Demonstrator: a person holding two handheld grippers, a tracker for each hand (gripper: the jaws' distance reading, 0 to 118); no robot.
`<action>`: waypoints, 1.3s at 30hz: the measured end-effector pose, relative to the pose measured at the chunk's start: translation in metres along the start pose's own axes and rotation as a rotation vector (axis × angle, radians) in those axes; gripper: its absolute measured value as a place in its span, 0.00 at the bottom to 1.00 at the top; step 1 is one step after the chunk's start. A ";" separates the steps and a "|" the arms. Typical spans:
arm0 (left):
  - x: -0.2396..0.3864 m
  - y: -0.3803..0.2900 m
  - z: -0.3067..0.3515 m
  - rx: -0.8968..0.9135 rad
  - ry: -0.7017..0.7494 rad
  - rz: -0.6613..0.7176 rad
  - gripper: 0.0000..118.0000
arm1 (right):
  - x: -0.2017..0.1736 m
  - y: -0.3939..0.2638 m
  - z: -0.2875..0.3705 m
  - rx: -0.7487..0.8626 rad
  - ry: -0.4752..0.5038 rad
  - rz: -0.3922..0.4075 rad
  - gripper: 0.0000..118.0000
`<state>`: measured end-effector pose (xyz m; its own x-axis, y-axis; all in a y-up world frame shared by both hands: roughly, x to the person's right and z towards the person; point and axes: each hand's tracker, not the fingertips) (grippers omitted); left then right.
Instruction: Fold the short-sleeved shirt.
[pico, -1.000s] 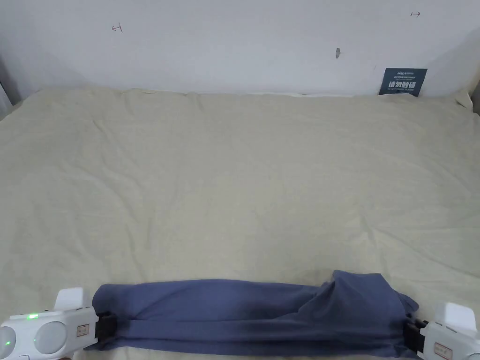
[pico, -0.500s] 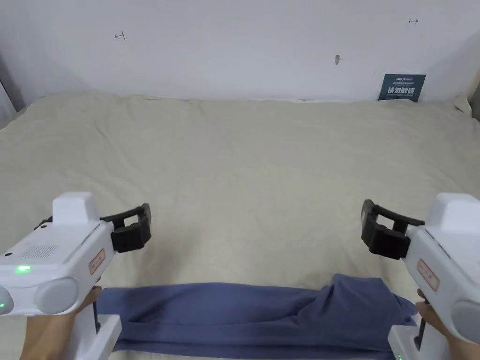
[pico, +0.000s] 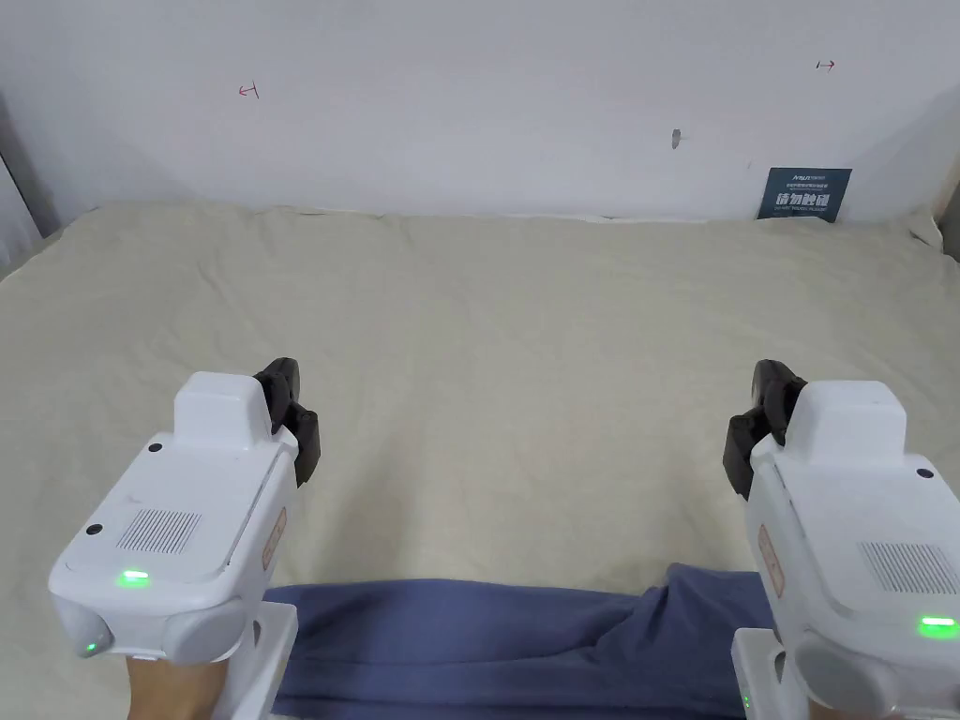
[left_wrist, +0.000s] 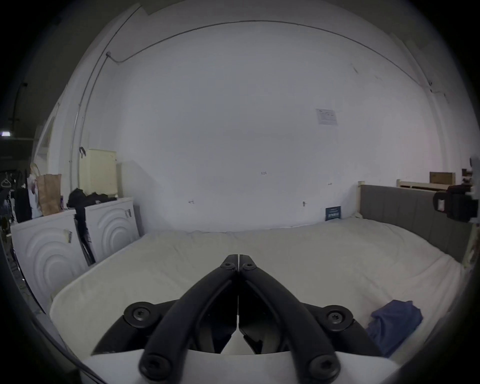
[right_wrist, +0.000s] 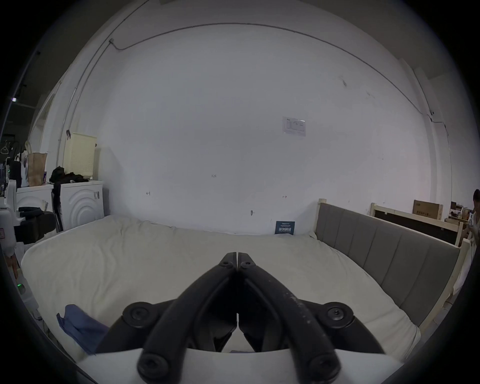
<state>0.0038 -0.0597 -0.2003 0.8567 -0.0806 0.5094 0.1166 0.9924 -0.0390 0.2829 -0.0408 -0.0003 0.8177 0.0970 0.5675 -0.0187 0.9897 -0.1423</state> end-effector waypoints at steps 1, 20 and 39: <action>0.001 0.000 0.000 0.001 0.010 -0.005 0.00 | -0.001 0.000 0.001 0.000 -0.002 0.007 0.01; -0.140 -0.080 -0.035 -0.626 -0.281 0.569 0.00 | -0.009 -0.005 -0.019 -0.059 0.037 0.039 0.01; -0.193 -0.192 -0.065 -0.982 -0.269 0.700 0.85 | -0.022 -0.029 -0.049 -0.181 0.030 0.070 0.01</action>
<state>-0.1514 -0.2407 -0.3469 0.7697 0.5762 0.2749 0.1017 0.3144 -0.9438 0.2937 -0.0769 -0.0483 0.8351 0.1590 0.5267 0.0255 0.9451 -0.3258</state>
